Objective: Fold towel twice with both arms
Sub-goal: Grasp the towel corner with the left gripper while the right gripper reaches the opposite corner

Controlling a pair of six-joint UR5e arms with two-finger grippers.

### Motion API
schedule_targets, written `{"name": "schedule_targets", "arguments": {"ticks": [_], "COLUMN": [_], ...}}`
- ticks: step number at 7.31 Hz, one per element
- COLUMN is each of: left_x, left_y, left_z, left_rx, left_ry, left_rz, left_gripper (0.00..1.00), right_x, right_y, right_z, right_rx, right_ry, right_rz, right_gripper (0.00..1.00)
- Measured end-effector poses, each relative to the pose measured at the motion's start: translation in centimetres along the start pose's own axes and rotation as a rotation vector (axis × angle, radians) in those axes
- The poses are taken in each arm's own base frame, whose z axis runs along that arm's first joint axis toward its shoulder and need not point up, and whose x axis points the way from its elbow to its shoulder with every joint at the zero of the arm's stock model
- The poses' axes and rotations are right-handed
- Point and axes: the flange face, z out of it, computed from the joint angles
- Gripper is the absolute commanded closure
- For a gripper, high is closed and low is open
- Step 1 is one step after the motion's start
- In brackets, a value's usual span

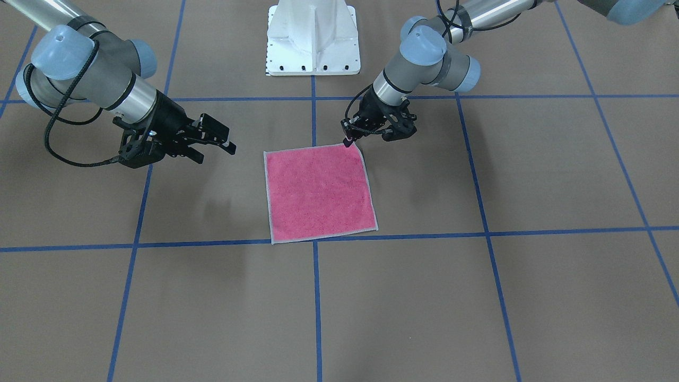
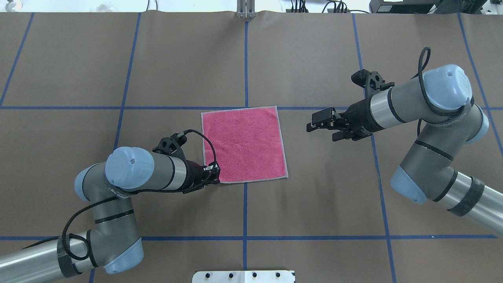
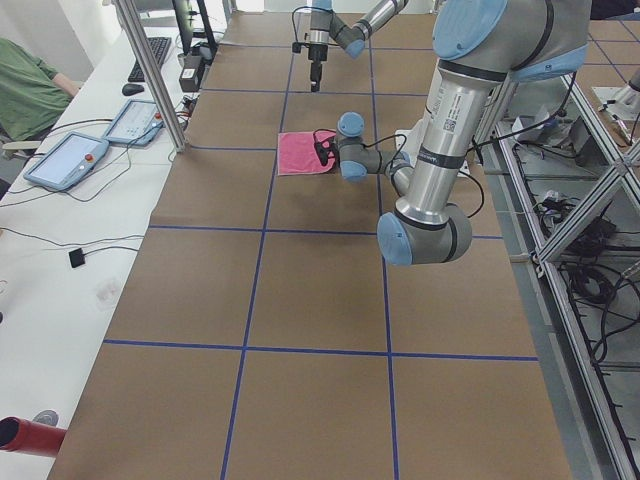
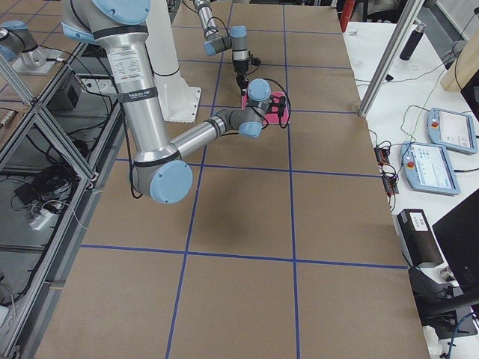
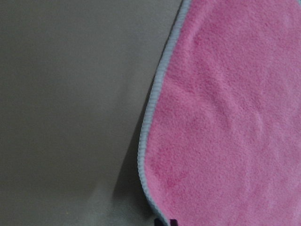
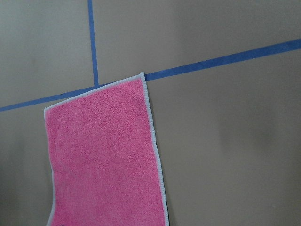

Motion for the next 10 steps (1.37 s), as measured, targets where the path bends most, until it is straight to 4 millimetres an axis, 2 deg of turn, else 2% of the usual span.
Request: {"name": "schedule_targets", "arguments": {"ticks": [2, 4, 6, 8, 9, 10], "left_x": [0.1, 0.4, 0.5, 0.6, 0.6, 0.6], "left_y": [0.0, 0.1, 0.1, 0.1, 0.0, 0.0], "left_z": [-0.1, -0.2, -0.2, -0.3, -0.3, -0.3], "left_rx": [-0.001, -0.002, -0.003, -0.001, -0.001, -0.001], "left_ry": [0.002, 0.006, 0.009, 0.011, 0.011, 0.011], "left_rz": [0.001, 0.002, 0.002, 0.002, 0.002, 0.002], "left_gripper": [1.00, 1.00, 1.00, 1.00, 1.00, 1.00], "right_x": [-0.1, -0.7, -2.3, -2.9, -3.0, -3.0], "right_y": [0.1, 0.4, 0.3, 1.6, 2.2, 2.9], "right_z": [0.1, 1.1, 3.6, 6.4, 7.7, 8.9], "right_rx": [-0.002, -0.014, -0.024, -0.013, -0.013, -0.015], "right_ry": [0.001, 0.006, 0.009, 0.024, 0.034, 0.044], "right_rz": [0.001, 0.006, 0.037, 0.043, 0.048, 0.052], "right_gripper": [0.01, 0.01, 0.01, 0.02, 0.05, 0.12]}}
